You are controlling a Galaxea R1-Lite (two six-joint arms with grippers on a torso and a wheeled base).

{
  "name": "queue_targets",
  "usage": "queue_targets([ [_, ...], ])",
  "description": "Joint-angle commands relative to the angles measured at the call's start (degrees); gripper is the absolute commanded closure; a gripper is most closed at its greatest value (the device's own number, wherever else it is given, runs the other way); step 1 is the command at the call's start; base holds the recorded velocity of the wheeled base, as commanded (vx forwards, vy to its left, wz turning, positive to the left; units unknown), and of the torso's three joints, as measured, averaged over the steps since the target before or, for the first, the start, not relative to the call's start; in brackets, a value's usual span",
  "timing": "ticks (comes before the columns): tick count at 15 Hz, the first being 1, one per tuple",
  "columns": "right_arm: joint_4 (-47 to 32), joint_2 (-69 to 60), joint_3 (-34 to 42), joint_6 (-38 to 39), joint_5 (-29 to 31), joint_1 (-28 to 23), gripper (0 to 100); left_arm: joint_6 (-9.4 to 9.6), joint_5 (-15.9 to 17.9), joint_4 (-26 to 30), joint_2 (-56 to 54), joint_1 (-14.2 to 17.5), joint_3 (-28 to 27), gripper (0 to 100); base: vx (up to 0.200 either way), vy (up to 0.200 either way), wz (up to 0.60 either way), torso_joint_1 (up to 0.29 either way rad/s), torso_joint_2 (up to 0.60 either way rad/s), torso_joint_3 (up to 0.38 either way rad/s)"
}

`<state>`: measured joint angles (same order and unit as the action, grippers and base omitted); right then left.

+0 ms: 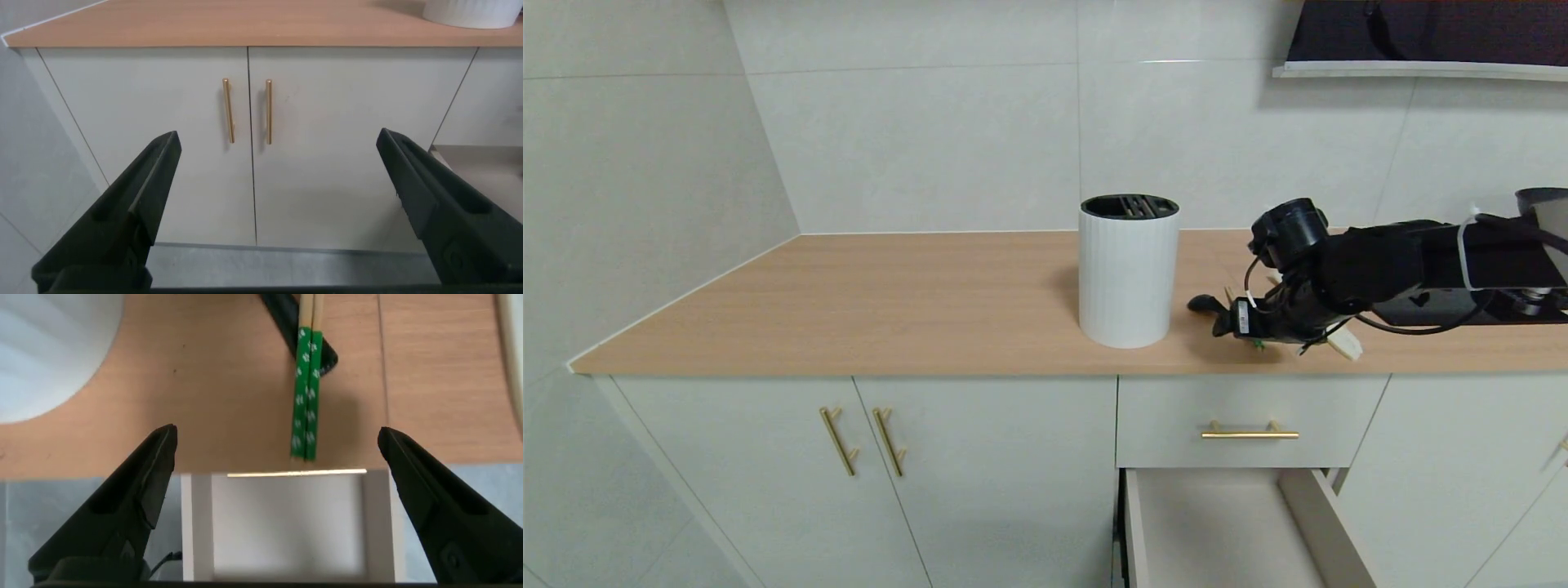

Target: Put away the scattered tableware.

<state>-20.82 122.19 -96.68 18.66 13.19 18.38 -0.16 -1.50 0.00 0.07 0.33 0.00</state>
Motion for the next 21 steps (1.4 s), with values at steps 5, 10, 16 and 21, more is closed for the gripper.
queue_targets([
  [5, 0.0, 2.5, -1.3, 0.0, 1.4, -1.2, 0, -0.02, 0.0, 0.0, 0.0, 0.0, 0.0, 0, 0.0, 0.0, 0.0, 0.0, 0.0, 0.0],
  [10, -0.3, 3.2, -1.3, -0.2, 1.4, -1.1, 100, -0.02, -0.1, 0.0, 0.0, 0.0, 0.0, 0, 0.0, 0.0, 0.0, 0.0, 0.0, 0.0],
  [16, -0.3, 1.6, -1.1, 0.1, 5.1, -1.1, 100, -0.02, -0.1, 0.0, 0.0, 0.0, 0.0, 0, 0.0, 0.0, 0.0, 0.0, 0.0, 0.0],
  [21, -0.4, -10.5, 6.2, 1.3, 4.2, 1.0, 100, -0.02, 0.0, 0.0, 0.0, 0.0, 0.0, 0, 0.0, 0.0, 0.0, 0.0, 0.0, 0.0],
])
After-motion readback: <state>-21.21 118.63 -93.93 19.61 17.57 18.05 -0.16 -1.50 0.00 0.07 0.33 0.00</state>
